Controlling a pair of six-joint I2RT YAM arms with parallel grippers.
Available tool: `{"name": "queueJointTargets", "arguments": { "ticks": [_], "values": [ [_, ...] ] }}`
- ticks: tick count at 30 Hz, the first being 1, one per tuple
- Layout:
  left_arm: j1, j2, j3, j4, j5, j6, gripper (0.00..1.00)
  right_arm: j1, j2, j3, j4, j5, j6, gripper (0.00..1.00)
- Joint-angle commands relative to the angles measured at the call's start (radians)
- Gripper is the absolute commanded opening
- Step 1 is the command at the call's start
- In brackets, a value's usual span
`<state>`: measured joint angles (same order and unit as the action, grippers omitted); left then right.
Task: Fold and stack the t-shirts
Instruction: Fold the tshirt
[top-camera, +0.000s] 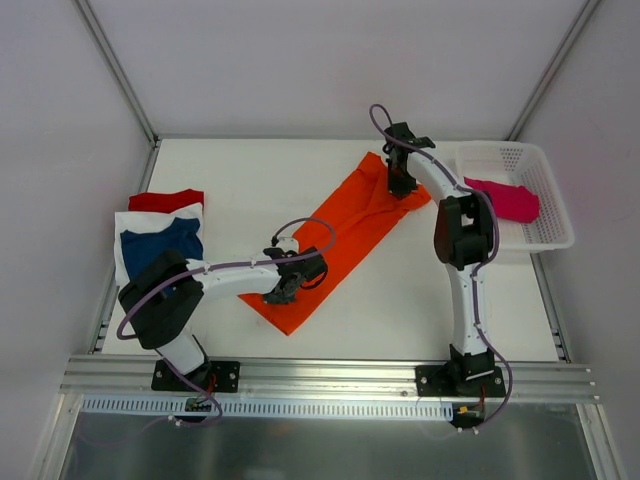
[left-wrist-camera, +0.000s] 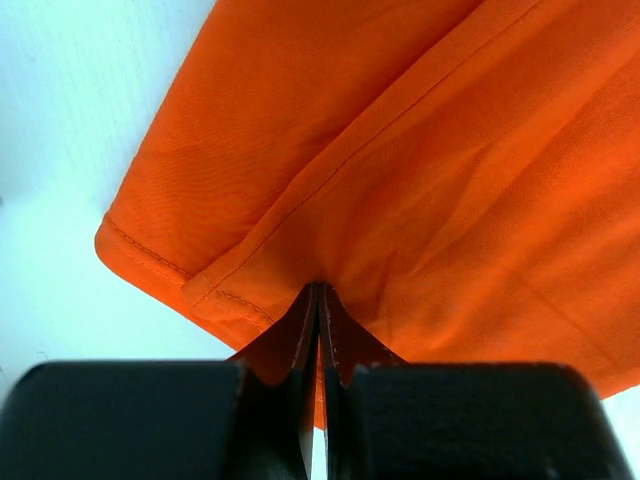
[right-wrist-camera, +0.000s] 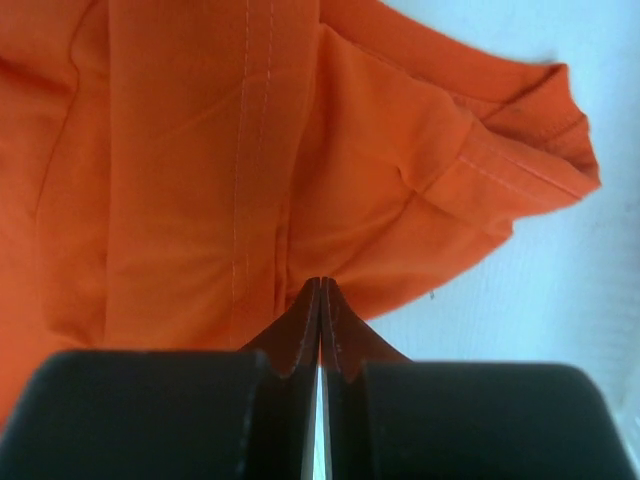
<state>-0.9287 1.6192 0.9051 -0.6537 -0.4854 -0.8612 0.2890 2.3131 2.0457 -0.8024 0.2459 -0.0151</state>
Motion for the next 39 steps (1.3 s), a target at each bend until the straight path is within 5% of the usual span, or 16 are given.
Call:
{"name": "queueJointTargets", "arguments": {
  "ticks": [1,9,28,39],
  "values": [
    [-0.005,0.005,-0.005,0.005,0.042,0.010,0.00,0.004,0.058,0.080,-0.049,-0.007,0.014,0.01],
    [-0.081,0.025,-0.005,0.026,0.117,-0.022,0.00,0.004,0.152,0.160,-0.055,-0.091,0.014,0.01],
    [-0.351,0.149,0.253,0.037,0.220,-0.168,0.00,-0.011,0.262,0.266,0.031,-0.396,0.087,0.00],
    [-0.432,0.194,0.401,0.057,0.214,-0.125,0.00,-0.011,0.234,0.234,0.042,-0.376,0.063,0.01]
  ]
}}
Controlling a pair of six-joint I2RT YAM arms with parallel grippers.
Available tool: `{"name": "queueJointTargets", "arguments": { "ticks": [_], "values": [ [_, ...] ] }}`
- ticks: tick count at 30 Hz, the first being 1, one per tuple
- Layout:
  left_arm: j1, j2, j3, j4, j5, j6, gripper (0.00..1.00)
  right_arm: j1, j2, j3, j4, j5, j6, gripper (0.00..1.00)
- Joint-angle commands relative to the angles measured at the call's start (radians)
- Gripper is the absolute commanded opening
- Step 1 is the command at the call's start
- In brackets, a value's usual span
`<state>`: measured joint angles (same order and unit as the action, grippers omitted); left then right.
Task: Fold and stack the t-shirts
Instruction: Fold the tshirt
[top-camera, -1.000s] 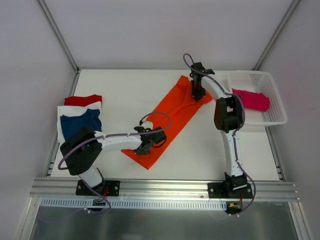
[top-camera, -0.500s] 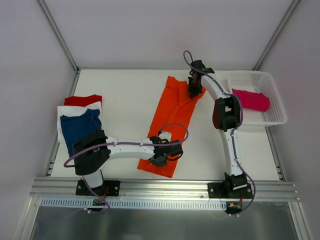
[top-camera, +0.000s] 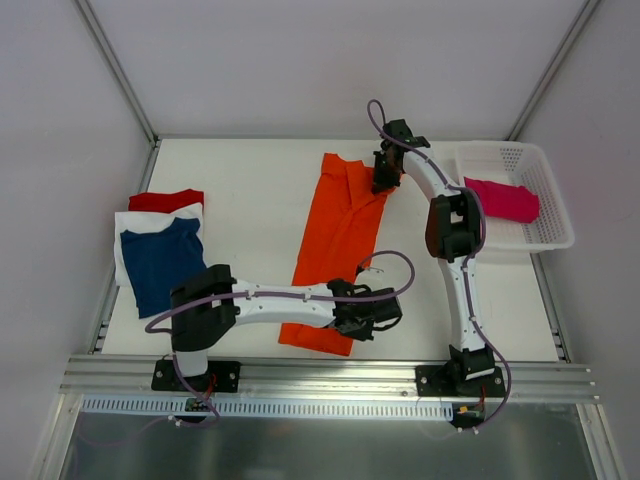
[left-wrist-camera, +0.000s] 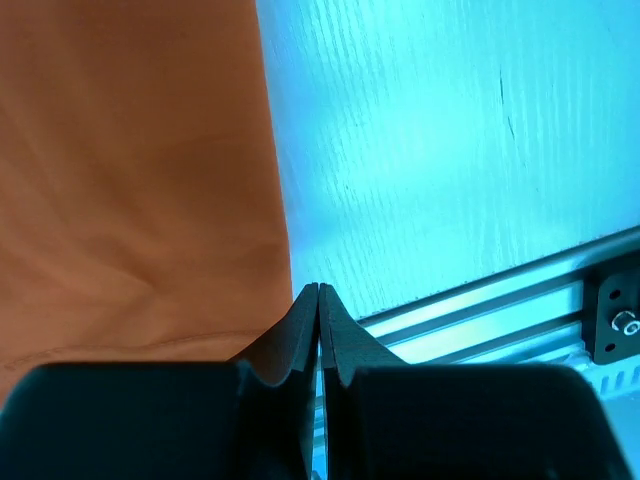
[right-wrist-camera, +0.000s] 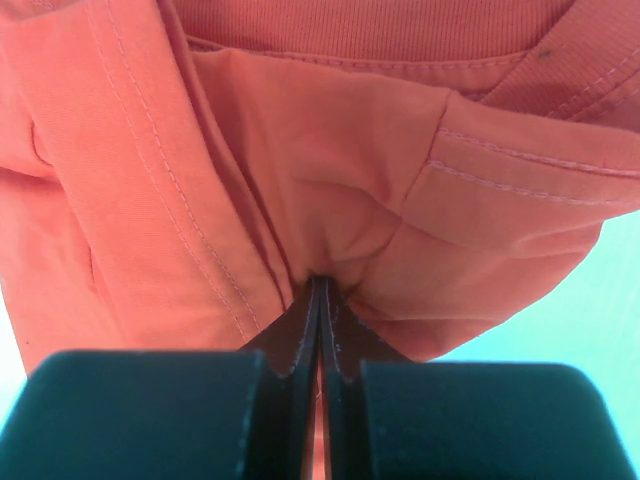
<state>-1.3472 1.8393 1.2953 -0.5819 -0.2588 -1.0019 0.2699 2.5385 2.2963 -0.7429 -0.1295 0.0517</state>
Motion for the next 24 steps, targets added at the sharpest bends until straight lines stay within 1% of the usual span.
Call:
{"name": "queueJointTargets", "arguments": {
  "ticks": [1,3,4,8,9,11,14,16,19,24],
  "values": [
    [-0.013,-0.043,-0.005,-0.021,-0.025,0.013,0.00,0.008,-0.009,-0.030,-0.016,0.005,-0.004,0.00],
    [-0.010,-0.084,-0.045,-0.044,-0.082,-0.006,0.00,0.009,-0.052,-0.079,-0.004,0.028,-0.015,0.00],
    [-0.003,-0.121,-0.083,-0.074,-0.095,-0.013,0.00,0.009,-0.110,-0.145,0.017,0.059,-0.018,0.01],
    [0.031,-0.184,-0.172,-0.143,-0.146,-0.059,0.00,0.011,-0.253,-0.285,0.060,0.123,-0.033,0.00],
    [0.039,-0.192,-0.185,-0.160,-0.170,-0.069,0.00,0.012,-0.277,-0.303,0.060,0.167,-0.039,0.01],
    [0.068,-0.212,-0.220,-0.194,-0.187,-0.079,0.00,0.015,-0.346,-0.354,0.059,0.188,-0.044,0.01],
    [0.091,-0.239,-0.261,-0.203,-0.214,-0.086,0.00,0.029,-0.435,-0.408,0.059,0.234,-0.043,0.01],
    [0.106,-0.253,-0.284,-0.202,-0.214,-0.083,0.00,0.041,-0.466,-0.448,0.059,0.266,-0.071,0.01],
    [0.114,-0.250,-0.297,-0.202,-0.206,-0.076,0.00,0.052,-0.489,-0.462,0.056,0.288,-0.081,0.00],
    [0.114,-0.239,-0.303,-0.202,-0.188,-0.079,0.00,0.054,-0.420,-0.399,0.019,0.301,-0.079,0.01]
  ]
}}
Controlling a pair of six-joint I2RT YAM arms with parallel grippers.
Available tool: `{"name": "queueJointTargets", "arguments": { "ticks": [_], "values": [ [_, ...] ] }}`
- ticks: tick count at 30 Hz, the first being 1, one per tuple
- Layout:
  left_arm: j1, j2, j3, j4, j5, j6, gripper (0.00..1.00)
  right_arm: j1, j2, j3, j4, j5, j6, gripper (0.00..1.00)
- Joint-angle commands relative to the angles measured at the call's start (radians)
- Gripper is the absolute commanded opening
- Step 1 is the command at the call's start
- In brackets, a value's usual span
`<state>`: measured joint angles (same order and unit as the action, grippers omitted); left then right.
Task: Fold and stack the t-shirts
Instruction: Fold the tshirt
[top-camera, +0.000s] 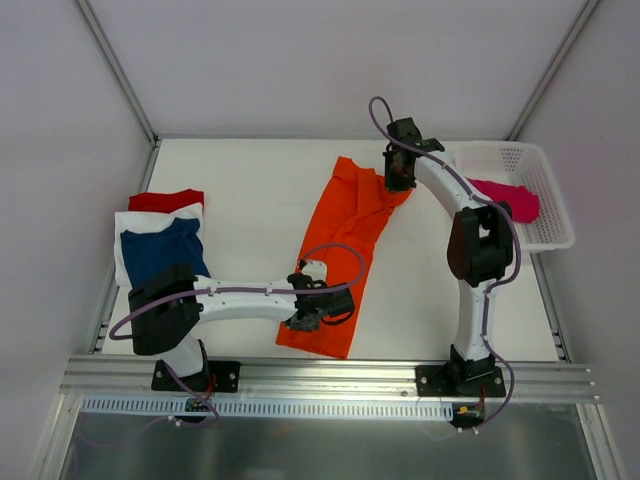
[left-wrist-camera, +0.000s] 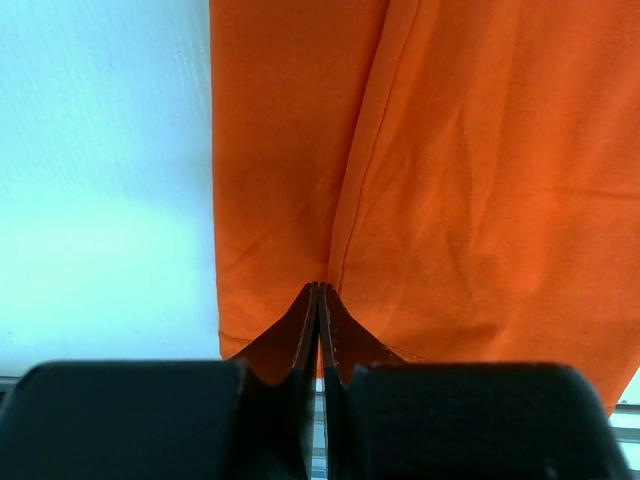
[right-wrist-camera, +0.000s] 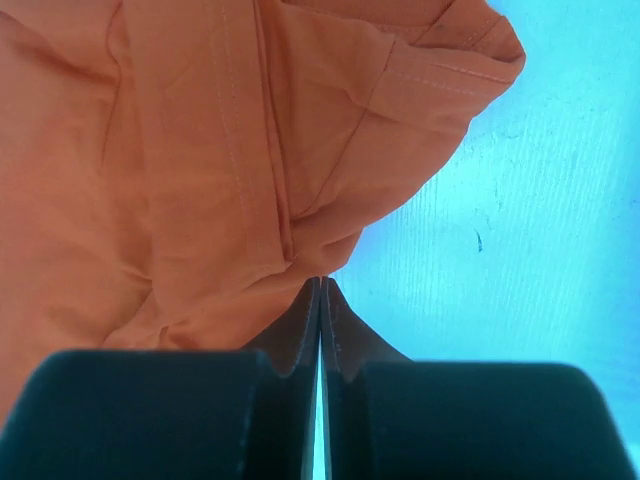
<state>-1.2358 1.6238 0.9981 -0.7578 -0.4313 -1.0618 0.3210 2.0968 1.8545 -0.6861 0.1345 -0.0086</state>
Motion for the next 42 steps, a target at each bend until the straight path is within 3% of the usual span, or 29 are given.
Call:
{"name": "queueJointTargets", "arguments": {
  "ticks": [1,13,29,42],
  "values": [
    [0.002,-0.021,-0.006,-0.026,-0.012,-0.020,0.00,0.003,0.052,0.066,-0.038,0.037,-0.018,0.00],
    [0.002,0.002,0.002,-0.014,0.017,0.005,0.00,0.004,0.327,0.301,-0.122,0.002,0.004,0.01],
    [0.002,0.044,-0.007,0.181,0.186,0.057,0.00,0.003,0.413,0.423,-0.128,-0.085,0.006,0.00],
    [0.001,0.022,-0.024,0.172,0.155,0.068,0.00,0.003,0.430,0.425,-0.122,-0.107,0.036,0.01]
  ]
}}
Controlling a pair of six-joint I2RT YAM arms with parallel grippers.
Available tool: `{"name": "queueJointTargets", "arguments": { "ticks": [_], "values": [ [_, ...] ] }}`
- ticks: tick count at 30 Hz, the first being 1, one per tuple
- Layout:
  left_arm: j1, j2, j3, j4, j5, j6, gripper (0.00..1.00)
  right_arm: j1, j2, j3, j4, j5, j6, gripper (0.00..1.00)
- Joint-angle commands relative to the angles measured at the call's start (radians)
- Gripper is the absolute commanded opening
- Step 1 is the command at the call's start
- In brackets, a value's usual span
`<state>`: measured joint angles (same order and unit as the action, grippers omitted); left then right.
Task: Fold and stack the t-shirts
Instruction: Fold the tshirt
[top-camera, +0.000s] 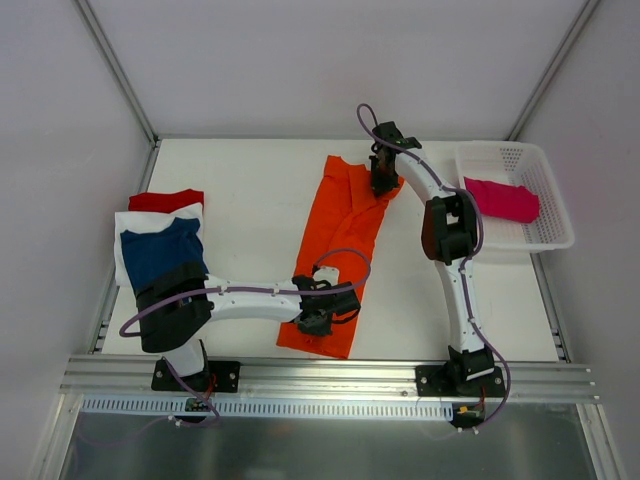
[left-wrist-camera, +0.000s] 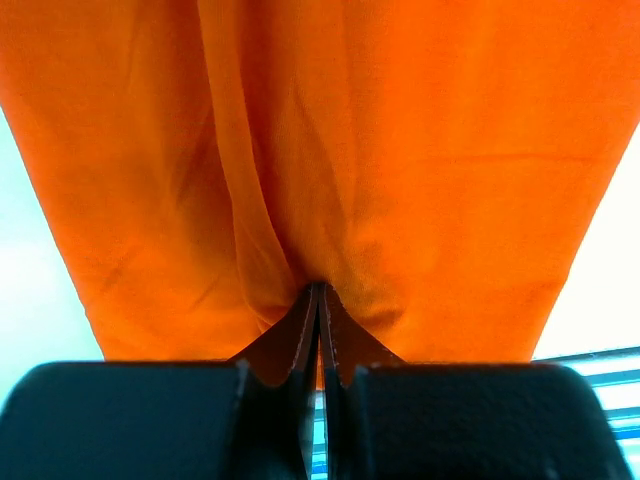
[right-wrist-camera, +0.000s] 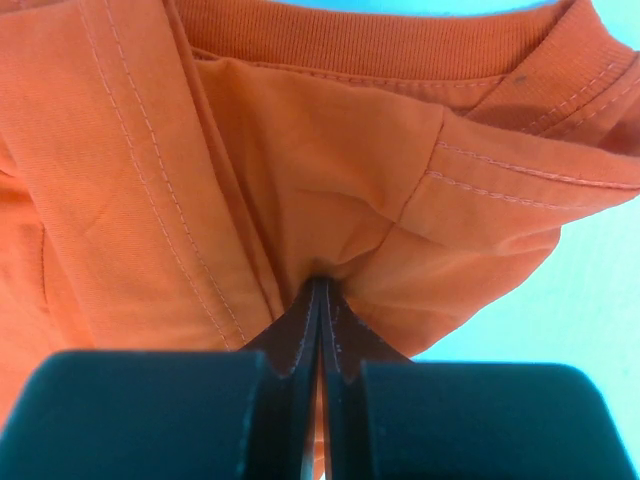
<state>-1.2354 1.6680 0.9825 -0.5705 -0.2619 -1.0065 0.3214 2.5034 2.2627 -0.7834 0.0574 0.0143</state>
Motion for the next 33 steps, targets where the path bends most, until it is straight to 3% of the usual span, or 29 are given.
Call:
{"name": "queueJointTargets", "arguments": {
  "ticks": [1,10,15,24,33],
  "values": [
    [0.001,-0.010,0.002,-0.014,-0.007,0.013,0.00,0.002,0.025,0.017,-0.027,-0.030,0.013,0.00],
    [-0.007,0.058,0.021,0.081,0.102,0.017,0.00,-0.004,0.046,0.052,-0.022,-0.045,0.012,0.00],
    [-0.009,0.061,0.056,0.092,0.105,0.028,0.00,-0.022,0.067,0.066,-0.002,-0.172,0.035,0.00],
    [-0.009,0.098,0.153,0.093,0.116,0.057,0.00,-0.025,0.092,0.072,0.027,-0.218,0.046,0.01],
    [-0.015,0.064,0.142,0.092,0.075,0.060,0.00,-0.030,0.071,0.049,0.094,-0.245,0.050,0.00]
  ]
}}
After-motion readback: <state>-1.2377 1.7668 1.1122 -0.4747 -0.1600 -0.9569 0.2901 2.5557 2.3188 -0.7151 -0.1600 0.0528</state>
